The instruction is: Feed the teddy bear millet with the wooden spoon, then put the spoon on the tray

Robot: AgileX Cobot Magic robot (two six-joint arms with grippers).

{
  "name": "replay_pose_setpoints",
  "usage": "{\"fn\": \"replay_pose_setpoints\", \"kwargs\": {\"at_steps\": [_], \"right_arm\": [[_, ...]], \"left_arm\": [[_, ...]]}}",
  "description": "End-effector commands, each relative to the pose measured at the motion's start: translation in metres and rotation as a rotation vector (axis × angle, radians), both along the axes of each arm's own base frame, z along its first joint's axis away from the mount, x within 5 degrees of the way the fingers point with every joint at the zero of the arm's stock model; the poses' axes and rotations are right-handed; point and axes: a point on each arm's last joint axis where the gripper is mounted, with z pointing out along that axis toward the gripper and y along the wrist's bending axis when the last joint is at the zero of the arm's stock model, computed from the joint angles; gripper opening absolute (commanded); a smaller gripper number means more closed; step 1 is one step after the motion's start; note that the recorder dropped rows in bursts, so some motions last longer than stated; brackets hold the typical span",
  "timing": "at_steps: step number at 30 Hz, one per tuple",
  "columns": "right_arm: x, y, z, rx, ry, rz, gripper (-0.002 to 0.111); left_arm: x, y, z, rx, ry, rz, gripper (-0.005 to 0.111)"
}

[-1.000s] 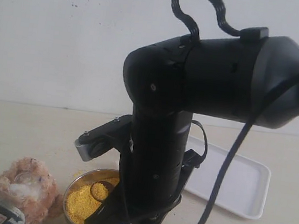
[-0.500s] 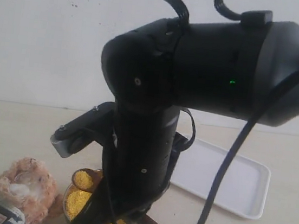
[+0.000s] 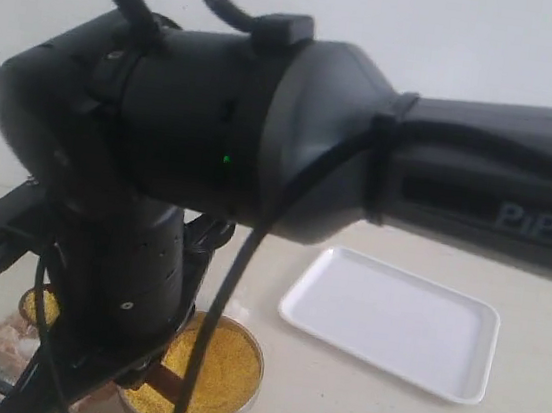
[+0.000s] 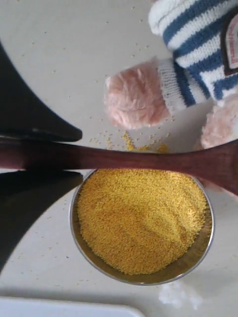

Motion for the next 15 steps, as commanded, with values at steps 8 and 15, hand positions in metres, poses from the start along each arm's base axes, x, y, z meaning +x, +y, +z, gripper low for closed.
{"fn": "replay_pose_setpoints", "kwargs": {"at_steps": [8,15], "right_arm": [[0.008,0.012,-0.019,-0.091,-0.096,0.032,0.008],[0.005,0.019,-0.028,-0.157,-0.173,0.087,0.008]], "left_arm": [[0.000,-0.001,0.002,-0.016,-0.014,0.009,0.004],[0.000,-0.001,0.002,-0.016,-0.014,0.009,0.004]]}}
